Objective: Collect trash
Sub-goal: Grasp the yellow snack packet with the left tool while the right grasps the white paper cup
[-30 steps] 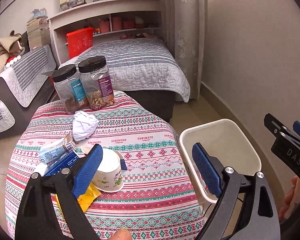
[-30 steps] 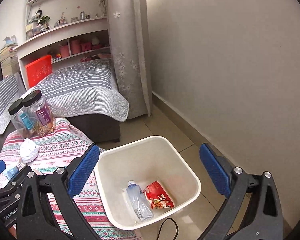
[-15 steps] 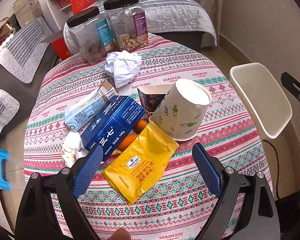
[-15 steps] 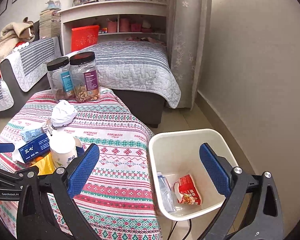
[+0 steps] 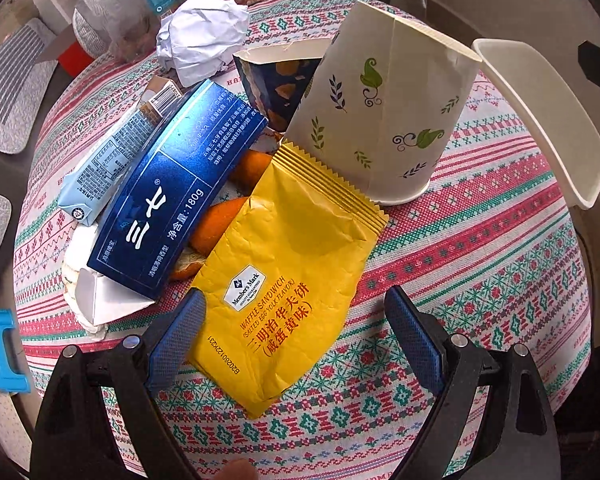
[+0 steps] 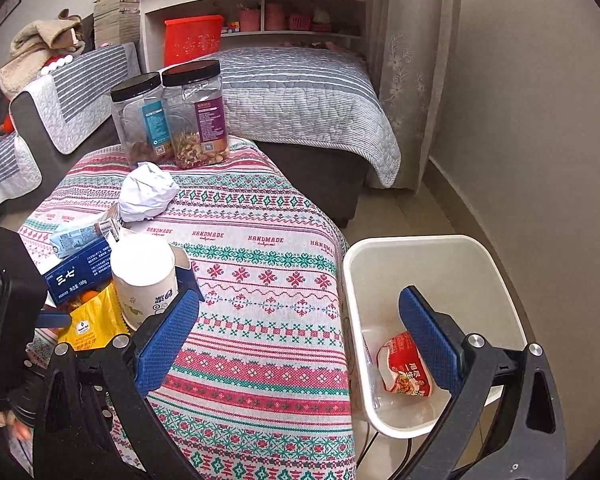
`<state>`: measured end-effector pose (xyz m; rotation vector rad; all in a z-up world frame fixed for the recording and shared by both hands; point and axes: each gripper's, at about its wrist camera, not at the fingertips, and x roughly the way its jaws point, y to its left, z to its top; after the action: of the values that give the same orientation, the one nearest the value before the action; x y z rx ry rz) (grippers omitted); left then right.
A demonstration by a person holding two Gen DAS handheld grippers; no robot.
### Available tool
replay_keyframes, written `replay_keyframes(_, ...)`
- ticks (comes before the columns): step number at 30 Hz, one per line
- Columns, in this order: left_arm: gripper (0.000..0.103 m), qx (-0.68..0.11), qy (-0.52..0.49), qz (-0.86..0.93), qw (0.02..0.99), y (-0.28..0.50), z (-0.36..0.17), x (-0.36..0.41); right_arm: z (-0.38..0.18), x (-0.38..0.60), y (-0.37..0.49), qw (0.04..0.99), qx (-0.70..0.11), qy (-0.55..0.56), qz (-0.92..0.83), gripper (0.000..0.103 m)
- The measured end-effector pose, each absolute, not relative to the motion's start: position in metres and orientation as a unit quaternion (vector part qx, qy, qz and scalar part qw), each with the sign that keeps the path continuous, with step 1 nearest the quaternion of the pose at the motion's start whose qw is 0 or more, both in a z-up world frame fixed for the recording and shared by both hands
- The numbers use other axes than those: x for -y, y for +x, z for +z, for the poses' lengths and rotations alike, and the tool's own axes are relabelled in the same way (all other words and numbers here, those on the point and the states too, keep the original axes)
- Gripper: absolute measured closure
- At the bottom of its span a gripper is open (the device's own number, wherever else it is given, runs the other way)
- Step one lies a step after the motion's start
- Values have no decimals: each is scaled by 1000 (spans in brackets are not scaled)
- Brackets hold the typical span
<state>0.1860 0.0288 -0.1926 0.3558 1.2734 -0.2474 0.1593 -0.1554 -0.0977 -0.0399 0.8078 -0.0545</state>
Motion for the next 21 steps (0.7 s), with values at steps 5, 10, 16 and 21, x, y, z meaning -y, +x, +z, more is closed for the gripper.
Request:
replay_keyframes(5,54,-592,108,-130,788,189,-187,-42,-101,151,163,916,-399,-24,-15,7)
replay_keyframes(10,98,-587,84,-135,794,180,-174,-54,-108,144,166,910,-413,-25,13,7)
replay_keyframes(16,100,-560,60,-146,814,169,-140,-63,-115,128,172,903,-425,-14,57,7)
replay_keyframes(21,101,-527,24,-151,836,163,-111,-79,-121,108,179,894,-436,-3,99,7)
